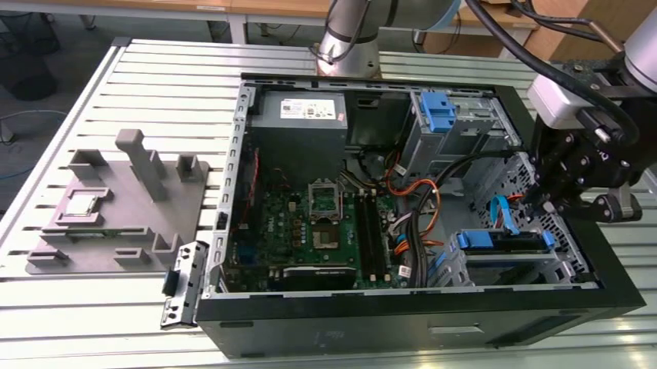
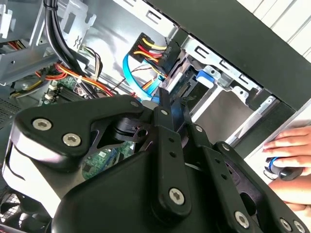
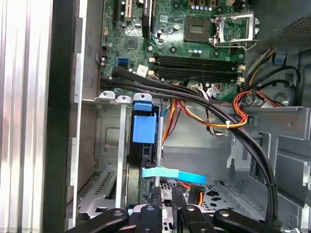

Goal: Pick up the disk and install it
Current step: 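Insert the second disk wire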

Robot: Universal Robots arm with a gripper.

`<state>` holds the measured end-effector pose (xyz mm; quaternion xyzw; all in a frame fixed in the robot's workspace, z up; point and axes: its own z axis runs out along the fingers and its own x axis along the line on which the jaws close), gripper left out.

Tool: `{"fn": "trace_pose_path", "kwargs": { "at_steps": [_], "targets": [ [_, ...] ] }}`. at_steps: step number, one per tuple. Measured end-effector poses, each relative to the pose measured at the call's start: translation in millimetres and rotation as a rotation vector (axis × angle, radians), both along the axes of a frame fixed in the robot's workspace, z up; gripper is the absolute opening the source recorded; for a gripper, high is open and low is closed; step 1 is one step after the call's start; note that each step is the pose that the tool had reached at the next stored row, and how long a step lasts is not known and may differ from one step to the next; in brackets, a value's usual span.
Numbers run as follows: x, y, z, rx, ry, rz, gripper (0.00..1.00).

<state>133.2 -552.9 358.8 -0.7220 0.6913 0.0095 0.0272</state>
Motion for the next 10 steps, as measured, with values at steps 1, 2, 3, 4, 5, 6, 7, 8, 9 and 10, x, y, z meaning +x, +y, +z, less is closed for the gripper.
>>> {"fn": "trace_pose_path", "kwargs": {
  "at_steps": [1, 2, 3, 4, 5, 6, 7, 8, 9, 10],
  "targets": [
    [0.4, 0.5, -0.2, 0.0001, 0.0, 0.0, 0.23],
    [0.9, 0.7, -0.5, 0.0004, 0.0, 0.0, 0.23],
    [1.5, 0.9, -0.7, 0.0004, 0.0, 0.0, 0.23],
    [2.1, 1.2, -0.9, 0.0006, 0.0, 0.0, 0.23],
    [2.6, 1.7, -1.0, 0.0003, 0.0, 0.0, 0.23],
    [3.0, 2.3, -1.1, 0.0004, 0.0, 0.0, 0.23],
    [3.2, 3.1, -1.4, 0.0007, 0.0, 0.0, 0.23],
    [3.4, 4.1, -1.6, 0.0009, 0.0, 0.0, 0.23],
    [3.6, 5.1, -1.7, 0.001, 0.0, 0.0, 0.23],
    [3.8, 6.1, -2.0, 0.0013, 0.0, 0.0, 0.23]
  ]
}}
